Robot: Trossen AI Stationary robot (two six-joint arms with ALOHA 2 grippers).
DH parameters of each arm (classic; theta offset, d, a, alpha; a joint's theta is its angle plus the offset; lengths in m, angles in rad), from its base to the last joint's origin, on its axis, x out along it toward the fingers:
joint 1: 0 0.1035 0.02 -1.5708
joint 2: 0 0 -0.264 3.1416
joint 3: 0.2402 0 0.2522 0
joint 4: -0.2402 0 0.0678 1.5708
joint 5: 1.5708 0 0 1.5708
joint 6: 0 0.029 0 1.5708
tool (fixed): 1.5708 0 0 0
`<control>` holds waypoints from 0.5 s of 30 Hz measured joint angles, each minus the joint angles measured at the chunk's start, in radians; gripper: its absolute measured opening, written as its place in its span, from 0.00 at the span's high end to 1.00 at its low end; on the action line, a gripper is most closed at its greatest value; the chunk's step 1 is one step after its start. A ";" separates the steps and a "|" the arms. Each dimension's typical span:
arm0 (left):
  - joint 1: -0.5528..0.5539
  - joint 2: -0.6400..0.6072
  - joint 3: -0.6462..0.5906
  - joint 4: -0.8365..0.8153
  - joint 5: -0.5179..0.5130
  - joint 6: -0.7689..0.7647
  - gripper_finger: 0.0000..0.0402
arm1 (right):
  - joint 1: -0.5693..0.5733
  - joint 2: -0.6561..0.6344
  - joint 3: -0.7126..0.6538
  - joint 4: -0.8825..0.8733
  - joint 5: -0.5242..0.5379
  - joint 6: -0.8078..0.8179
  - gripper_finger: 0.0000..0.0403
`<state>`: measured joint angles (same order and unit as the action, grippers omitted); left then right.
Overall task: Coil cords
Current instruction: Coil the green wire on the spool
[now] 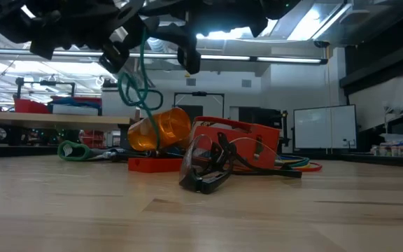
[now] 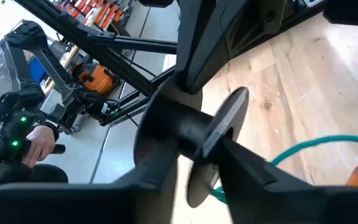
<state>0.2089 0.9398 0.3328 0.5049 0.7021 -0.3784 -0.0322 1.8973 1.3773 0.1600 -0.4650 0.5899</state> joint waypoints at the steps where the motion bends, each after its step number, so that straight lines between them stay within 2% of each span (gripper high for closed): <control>1: 0.000 0.002 0.000 -0.001 0.003 -0.005 1.00 | 0.000 0.000 0.000 0.000 -0.008 -0.009 0.79; 5: 0.000 0.000 0.000 0.002 0.012 -0.007 1.00 | 0.000 0.000 0.000 -0.001 -0.029 -0.064 0.95; 10: 0.000 0.000 0.000 0.002 0.008 -0.011 1.00 | -0.001 0.000 0.000 -0.005 -0.040 -0.070 0.93; 15: 0.002 0.000 0.000 0.003 0.003 -0.009 0.96 | -0.001 0.000 0.000 -0.004 -0.041 -0.075 0.96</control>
<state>0.2110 0.9401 0.3332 0.5079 0.7050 -0.3878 -0.0334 1.8973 1.3769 0.1558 -0.5060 0.5152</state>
